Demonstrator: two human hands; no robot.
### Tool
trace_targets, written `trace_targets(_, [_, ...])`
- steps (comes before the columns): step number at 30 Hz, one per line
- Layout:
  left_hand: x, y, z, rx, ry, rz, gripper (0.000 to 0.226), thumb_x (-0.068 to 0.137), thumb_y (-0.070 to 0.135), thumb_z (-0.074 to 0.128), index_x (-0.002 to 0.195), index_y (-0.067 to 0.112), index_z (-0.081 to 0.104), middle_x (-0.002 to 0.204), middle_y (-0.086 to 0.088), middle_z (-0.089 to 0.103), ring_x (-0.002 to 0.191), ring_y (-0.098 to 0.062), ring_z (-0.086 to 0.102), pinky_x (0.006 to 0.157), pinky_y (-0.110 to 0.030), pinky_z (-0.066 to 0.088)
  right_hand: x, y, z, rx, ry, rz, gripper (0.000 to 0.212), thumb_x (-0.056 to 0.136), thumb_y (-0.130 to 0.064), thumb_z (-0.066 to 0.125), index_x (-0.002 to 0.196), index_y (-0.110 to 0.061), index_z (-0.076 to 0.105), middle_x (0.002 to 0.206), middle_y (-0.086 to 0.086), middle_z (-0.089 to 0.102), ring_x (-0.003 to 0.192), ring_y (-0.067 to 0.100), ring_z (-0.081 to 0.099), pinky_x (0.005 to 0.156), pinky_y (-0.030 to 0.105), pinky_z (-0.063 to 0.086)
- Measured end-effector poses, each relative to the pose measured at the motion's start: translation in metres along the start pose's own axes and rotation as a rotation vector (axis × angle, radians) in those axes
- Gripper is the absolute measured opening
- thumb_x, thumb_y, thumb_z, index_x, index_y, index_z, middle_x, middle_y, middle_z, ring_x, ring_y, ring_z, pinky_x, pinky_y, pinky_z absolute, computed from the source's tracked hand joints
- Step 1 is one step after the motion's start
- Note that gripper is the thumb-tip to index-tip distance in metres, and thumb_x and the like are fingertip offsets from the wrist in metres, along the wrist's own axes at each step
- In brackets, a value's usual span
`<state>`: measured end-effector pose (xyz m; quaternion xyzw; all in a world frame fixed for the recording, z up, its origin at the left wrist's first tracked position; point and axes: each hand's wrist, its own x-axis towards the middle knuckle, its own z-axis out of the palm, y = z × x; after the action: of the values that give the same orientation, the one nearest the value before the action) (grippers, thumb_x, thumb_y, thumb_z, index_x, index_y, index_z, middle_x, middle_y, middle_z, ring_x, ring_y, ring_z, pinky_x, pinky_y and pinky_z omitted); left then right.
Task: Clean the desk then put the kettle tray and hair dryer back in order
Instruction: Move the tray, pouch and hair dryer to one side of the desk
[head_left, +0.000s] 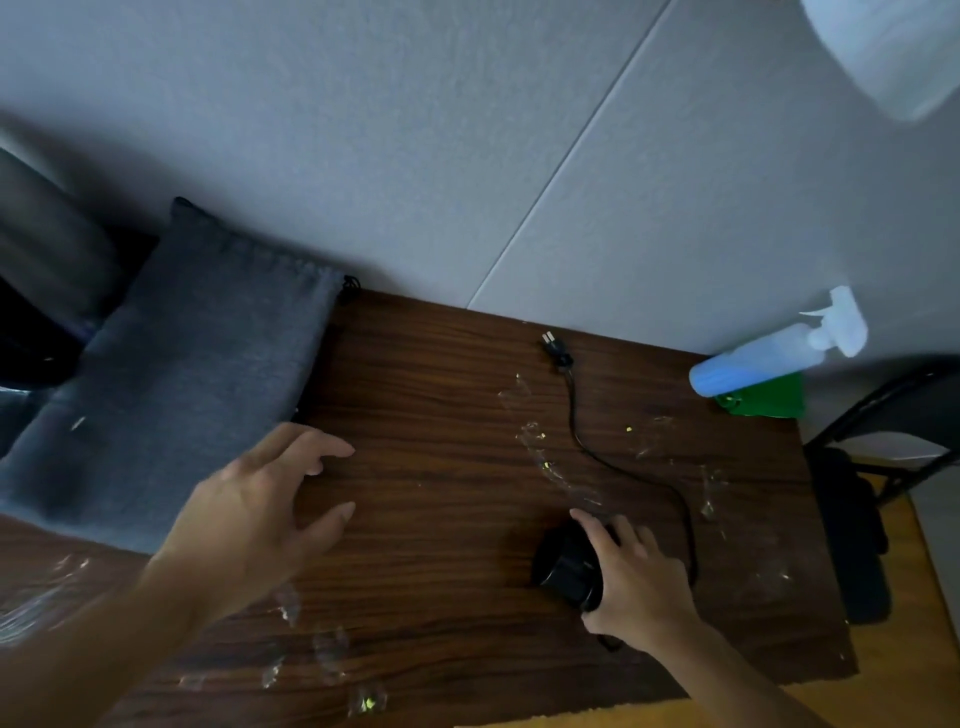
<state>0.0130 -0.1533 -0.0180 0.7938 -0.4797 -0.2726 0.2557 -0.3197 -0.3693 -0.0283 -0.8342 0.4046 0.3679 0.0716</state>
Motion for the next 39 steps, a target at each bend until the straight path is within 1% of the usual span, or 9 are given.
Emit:
trace_targets(4, [0.007, 0.035, 0.023, -0.266, -0.211, -0.158, 0.055, 0.073, 0.065, 0.067, 0.123, 0.051, 0.046, 0.109, 0.028, 0.055, 0.099, 0.008, 0.058, 0.084, -0.026, 0.056, -0.023, -0.018, -0.040, 0.035, 0.148, 0.023, 0.112, 0.067, -0.063, 0.071, 0.152, -0.047, 0.001, 0.139, -0.007, 0.037, 0.125, 0.021, 0.043, 0.079, 0.036, 0.058])
trace_targets(9, [0.015, 0.081, 0.067, -1.006, -0.483, -0.605, 0.101, 0.044, 0.071, 0.086, 0.132, 0.042, 0.047, 0.124, 0.014, 0.061, 0.112, -0.008, 0.062, 0.093, -0.039, 0.057, -0.031, -0.067, -0.092, 0.217, 0.184, 0.025, 0.117, 0.062, -0.069, 0.073, 0.151, -0.045, 0.002, 0.139, -0.002, 0.039, 0.126, 0.025, 0.046, 0.086, 0.043, 0.053])
trace_targets(14, [0.023, 0.109, 0.085, -1.574, -0.337, -0.741, 0.058, 0.071, 0.030, 0.089, 0.124, 0.025, 0.067, 0.120, -0.009, 0.073, 0.111, -0.031, 0.069, 0.101, -0.054, 0.051, -0.026, -0.106, -0.107, 0.423, -0.001, -0.145, 0.131, 0.063, -0.060, 0.079, 0.152, -0.048, -0.017, 0.152, 0.002, 0.032, 0.135, 0.027, 0.041, 0.101, 0.044, 0.047])
trace_targets(16, [0.025, 0.099, 0.082, -1.627, -0.243, -0.761, 0.054, 0.069, 0.025, 0.089, 0.119, 0.019, 0.070, 0.118, -0.016, 0.072, 0.109, -0.035, 0.069, 0.100, -0.054, 0.051, -0.030, -0.096, -0.115, 0.557, -0.158, -0.230, 0.129, 0.066, -0.058, 0.081, 0.153, -0.052, -0.016, 0.158, -0.010, 0.026, 0.140, 0.019, 0.039, 0.106, 0.041, 0.045])
trace_targets(19, [0.022, 0.077, 0.078, -1.651, -0.288, -0.681, 0.064, 0.068, 0.032, 0.085, 0.127, 0.017, 0.066, 0.129, -0.018, 0.067, 0.118, -0.038, 0.064, 0.106, -0.058, 0.045, -0.026, -0.060, -0.128, 1.028, -0.133, -0.135, 0.088, 0.076, -0.060, 0.075, 0.151, -0.049, 0.030, 0.141, -0.023, 0.049, 0.112, 0.004, 0.065, 0.086, 0.035, 0.060])
trace_targets(22, [0.020, 0.062, 0.074, -1.631, -0.328, -0.650, 0.087, 0.062, 0.040, 0.089, 0.138, 0.015, 0.055, 0.135, -0.018, 0.062, 0.124, -0.039, 0.060, 0.108, -0.062, 0.042, 0.015, -0.026, -0.102, 0.841, 0.051, 0.184, 0.052, 0.084, -0.067, 0.061, 0.121, -0.030, 0.063, 0.109, -0.010, 0.071, 0.083, 0.010, 0.073, 0.081, 0.042, 0.062])
trace_targets(27, [0.018, 0.057, 0.060, -1.602, -0.304, -0.647, 0.091, 0.058, 0.044, 0.090, 0.138, 0.019, 0.055, 0.134, -0.016, 0.064, 0.122, -0.038, 0.062, 0.102, -0.061, 0.048, 0.067, -0.041, -0.031, 0.473, -0.197, 0.333, 0.049, 0.074, -0.070, 0.065, 0.085, -0.022, 0.069, 0.088, -0.002, 0.073, 0.088, 0.021, 0.072, 0.082, 0.038, 0.057])
trace_targets(35, [0.015, 0.044, 0.039, -1.505, -0.195, -0.707, 0.080, 0.058, 0.039, 0.084, 0.131, 0.019, 0.061, 0.124, -0.013, 0.070, 0.114, -0.033, 0.068, 0.090, -0.052, 0.057, 0.087, -0.047, -0.013, 0.456, 0.115, 0.183, 0.026, 0.092, -0.050, 0.063, 0.106, -0.030, 0.073, 0.101, -0.002, 0.073, 0.103, 0.025, 0.067, 0.080, 0.035, 0.055])
trace_targets(39, [0.010, 0.033, 0.025, -1.510, -0.159, -0.673, 0.075, 0.053, 0.039, 0.083, 0.124, 0.021, 0.064, 0.117, -0.010, 0.074, 0.105, -0.029, 0.072, 0.077, -0.045, 0.061, 0.064, -0.040, -0.052, 0.771, 0.234, 0.069, 0.017, 0.093, -0.032, 0.069, 0.083, -0.020, 0.075, 0.067, -0.007, 0.071, 0.060, 0.011, 0.072, 0.056, 0.022, 0.053])
